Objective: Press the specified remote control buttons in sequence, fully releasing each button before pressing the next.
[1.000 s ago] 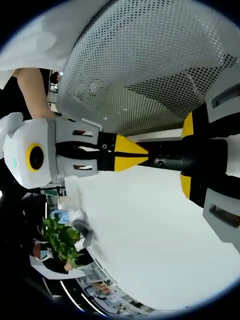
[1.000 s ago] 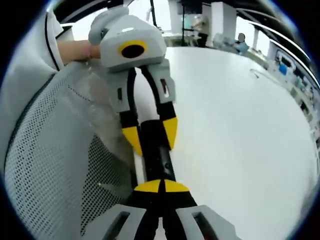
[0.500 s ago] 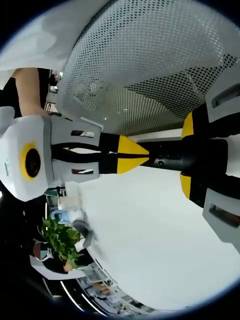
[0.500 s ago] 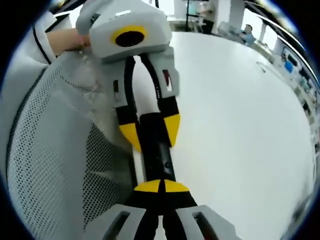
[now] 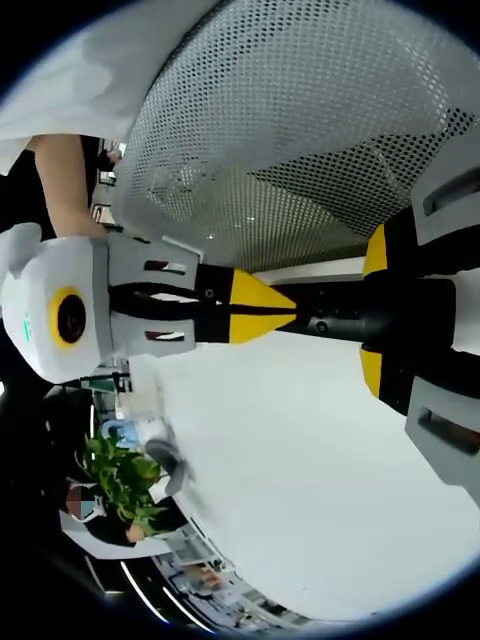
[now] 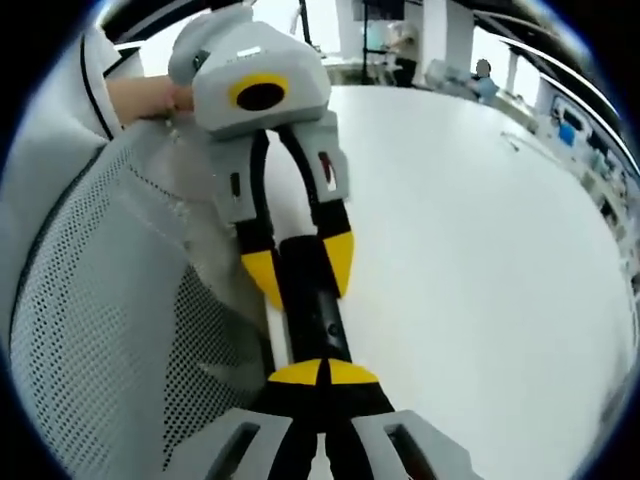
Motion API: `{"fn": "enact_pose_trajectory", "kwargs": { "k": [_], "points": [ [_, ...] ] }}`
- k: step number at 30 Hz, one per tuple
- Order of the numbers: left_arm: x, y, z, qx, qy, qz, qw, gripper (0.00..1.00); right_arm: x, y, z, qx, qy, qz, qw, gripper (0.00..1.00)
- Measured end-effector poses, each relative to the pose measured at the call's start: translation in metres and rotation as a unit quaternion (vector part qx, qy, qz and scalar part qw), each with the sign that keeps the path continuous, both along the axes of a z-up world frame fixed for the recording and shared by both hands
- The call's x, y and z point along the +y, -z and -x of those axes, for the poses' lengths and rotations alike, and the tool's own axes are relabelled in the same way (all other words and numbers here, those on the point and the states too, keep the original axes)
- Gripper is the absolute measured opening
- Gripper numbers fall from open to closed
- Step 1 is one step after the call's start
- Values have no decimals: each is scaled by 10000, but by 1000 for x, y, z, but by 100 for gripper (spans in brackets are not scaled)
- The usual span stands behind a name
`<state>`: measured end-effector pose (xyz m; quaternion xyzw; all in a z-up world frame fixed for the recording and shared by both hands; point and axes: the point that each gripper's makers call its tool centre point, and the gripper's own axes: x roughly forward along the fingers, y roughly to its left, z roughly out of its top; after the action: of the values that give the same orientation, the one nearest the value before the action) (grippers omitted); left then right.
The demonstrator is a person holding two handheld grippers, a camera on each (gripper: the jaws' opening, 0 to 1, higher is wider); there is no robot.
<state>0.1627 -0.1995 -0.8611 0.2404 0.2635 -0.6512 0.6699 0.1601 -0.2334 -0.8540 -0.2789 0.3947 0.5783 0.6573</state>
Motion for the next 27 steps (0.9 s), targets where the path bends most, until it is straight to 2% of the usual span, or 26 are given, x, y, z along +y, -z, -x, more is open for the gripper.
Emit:
{"fn": "enact_pose_trajectory", "kwargs": {
  "k": [10,24,27],
  "points": [
    [0,0,0,2,-10,0,10000,25,-3,-1,0,88,65,7,9999,0],
    [-1,0,0,-3,2,1,10000,25,-11,0,0,12,96,161,9998,0],
    [-1,0,0,0,3,2,10000,25,-11,0,1,-63,-26,225,9997,0]
  ]
}}
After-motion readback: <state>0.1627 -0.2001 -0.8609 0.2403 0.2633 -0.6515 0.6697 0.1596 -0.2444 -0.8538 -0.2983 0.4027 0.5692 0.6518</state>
